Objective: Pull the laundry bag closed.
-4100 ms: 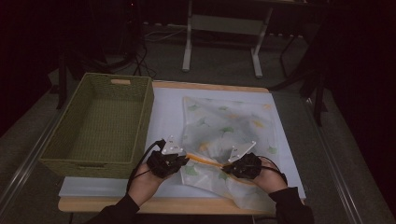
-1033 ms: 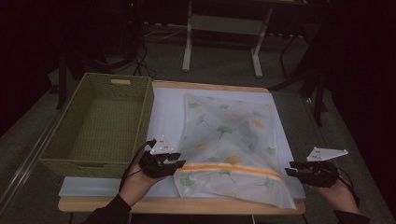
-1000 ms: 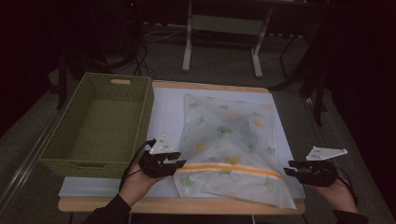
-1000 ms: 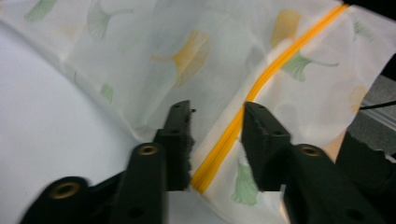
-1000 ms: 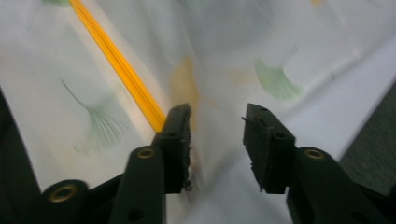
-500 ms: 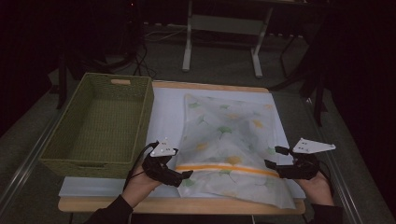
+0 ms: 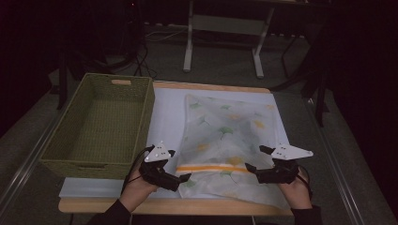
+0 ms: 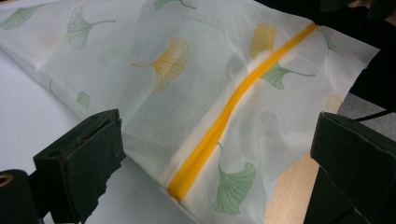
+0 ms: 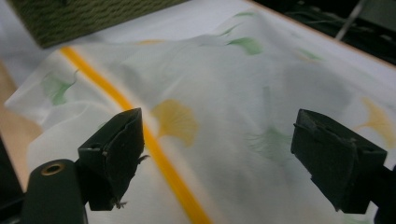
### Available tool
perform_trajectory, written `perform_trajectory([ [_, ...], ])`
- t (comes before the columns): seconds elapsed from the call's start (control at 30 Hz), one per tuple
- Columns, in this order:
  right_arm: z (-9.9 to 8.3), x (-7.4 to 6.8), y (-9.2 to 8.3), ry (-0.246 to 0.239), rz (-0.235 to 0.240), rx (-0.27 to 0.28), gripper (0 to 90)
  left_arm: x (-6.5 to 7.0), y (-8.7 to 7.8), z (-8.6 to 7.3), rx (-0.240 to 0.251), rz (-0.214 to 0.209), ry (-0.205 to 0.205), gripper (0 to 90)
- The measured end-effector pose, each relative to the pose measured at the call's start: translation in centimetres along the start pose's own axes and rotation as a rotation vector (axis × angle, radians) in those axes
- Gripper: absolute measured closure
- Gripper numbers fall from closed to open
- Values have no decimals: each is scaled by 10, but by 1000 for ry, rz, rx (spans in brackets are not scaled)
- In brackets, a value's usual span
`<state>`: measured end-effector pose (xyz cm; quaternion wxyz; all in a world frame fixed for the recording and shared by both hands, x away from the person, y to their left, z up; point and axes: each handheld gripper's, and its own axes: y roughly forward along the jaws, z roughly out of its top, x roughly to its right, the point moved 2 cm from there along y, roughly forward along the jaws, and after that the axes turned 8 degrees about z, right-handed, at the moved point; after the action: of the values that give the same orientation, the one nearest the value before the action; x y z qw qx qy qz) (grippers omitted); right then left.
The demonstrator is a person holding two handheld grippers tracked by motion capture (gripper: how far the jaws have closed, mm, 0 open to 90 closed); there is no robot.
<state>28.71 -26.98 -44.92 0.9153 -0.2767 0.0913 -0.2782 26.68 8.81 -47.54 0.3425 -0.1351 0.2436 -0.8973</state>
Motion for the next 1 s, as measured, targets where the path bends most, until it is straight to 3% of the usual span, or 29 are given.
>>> perform_trajectory([
  [0.4, -13, -17, 8, -25, 19, -23, 168, 2, -13, -24, 1, 16, 6, 31],
  [0.73, -25, -18, -4, -8, -19, 11, 168, -3, -22, -37, 27, 31, -15, 31],
  [1.0, -45, -18, -15, 11, -61, 22, 167, 1, -18, -50, 1, 22, -3, 31],
])
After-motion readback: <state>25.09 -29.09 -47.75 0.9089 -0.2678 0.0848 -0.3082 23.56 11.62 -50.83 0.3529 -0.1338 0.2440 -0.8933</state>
